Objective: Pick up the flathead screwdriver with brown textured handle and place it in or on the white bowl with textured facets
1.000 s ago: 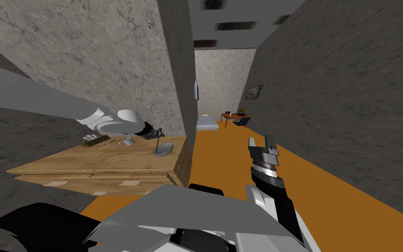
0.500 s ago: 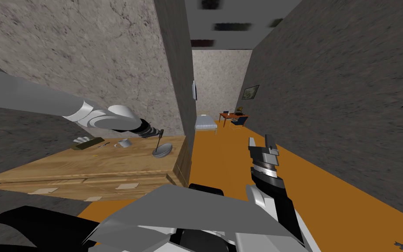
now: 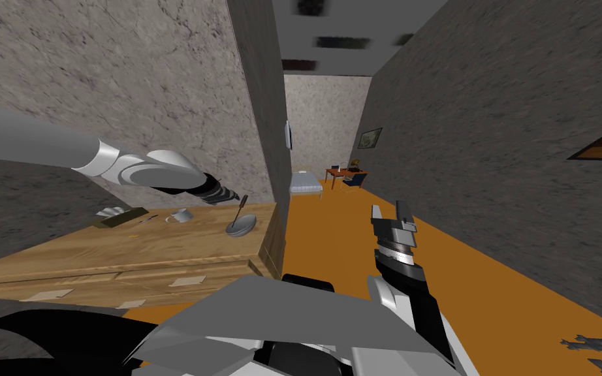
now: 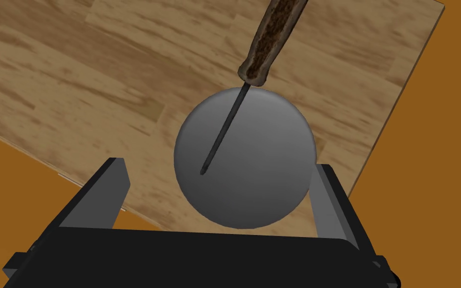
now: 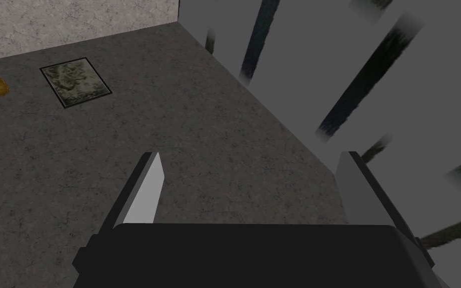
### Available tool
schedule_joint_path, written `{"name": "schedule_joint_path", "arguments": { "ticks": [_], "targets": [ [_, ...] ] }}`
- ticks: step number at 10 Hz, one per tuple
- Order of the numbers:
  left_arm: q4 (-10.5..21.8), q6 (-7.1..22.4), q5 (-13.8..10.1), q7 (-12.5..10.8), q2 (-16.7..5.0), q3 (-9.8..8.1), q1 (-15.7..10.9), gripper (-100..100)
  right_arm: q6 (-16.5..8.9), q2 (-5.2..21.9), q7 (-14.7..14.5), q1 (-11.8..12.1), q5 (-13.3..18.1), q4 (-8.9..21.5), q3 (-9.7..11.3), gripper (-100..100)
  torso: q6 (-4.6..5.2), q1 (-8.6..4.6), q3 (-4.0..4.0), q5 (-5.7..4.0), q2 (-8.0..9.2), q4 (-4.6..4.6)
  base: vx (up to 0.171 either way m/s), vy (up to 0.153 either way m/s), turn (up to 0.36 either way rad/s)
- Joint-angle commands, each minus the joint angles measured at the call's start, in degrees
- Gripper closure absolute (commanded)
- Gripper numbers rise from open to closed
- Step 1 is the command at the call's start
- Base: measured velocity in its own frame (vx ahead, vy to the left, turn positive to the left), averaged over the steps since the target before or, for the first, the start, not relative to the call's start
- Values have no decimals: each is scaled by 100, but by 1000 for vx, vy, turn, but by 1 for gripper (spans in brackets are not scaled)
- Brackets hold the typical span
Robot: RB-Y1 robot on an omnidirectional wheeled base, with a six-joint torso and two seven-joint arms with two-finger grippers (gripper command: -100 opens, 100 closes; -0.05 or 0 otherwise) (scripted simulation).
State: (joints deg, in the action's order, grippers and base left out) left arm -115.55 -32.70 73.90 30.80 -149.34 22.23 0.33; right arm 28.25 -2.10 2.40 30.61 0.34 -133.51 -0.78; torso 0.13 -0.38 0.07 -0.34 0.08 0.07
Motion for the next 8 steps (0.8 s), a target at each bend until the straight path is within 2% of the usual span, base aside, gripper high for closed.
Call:
{"name": "schedule_joint_path", "arguments": {
  "ticks": [1, 2, 3, 8],
  "targets": [
    [47, -147, -169, 208, 43, 71, -176, -100, 0, 0, 0, 0, 0, 0, 0, 0, 0, 0, 0, 0, 0, 0, -10, 8, -38],
    [31, -88, -108, 115, 24, 30, -104, -100, 0, 0, 0, 0, 0, 0, 0, 0, 1, -2, -1, -1, -1, 0, 0, 0, 0],
    [35, -110, -121, 144, 26, 34, -115, 0, 0, 0, 0, 0, 0, 0, 0, 0, 0, -4, -2, -1, -4, -1, 0, 0, 0],
    [35, -108, -120, 141, 26, 34, -114, 0, 0, 0, 0, 0, 0, 0, 0, 0, 0, -6, -4, -1, -7, -2, 0, 0, 0]
  ]
}}
